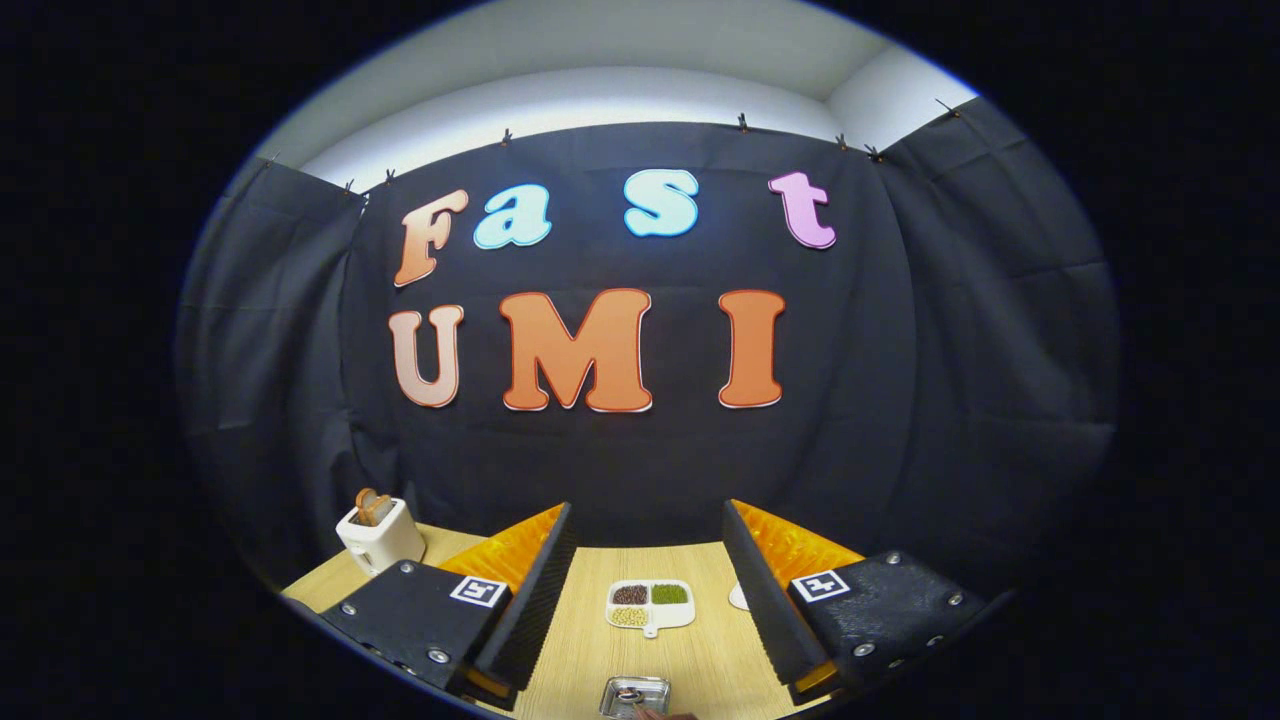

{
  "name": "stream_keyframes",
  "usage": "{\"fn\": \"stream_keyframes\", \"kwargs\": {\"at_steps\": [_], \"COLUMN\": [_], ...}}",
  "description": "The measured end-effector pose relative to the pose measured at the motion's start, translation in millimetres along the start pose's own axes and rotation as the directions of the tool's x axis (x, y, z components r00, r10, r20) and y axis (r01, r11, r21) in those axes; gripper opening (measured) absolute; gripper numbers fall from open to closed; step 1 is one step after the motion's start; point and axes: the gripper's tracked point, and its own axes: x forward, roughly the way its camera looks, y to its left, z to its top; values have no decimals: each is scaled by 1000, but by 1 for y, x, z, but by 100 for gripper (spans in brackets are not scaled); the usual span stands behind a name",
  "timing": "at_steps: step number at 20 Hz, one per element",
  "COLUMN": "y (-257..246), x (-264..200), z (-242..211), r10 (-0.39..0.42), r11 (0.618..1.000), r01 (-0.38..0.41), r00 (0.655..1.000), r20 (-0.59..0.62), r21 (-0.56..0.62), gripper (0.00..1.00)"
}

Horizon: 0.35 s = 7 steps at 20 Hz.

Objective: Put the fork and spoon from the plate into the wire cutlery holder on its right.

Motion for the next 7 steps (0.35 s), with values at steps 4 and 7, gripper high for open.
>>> {"fn": "stream_keyframes", "kwargs": {"at_steps": [4, 7], "y": [5, 7], "x": [-3, -5], "z": [23, 29], "r10": [15, 16], "r11": [999, 998], "r01": [-11, -9], "r00": [995, 991], "r20": [102, 133], "r21": [-35, -54], "gripper": [89, 90]}}
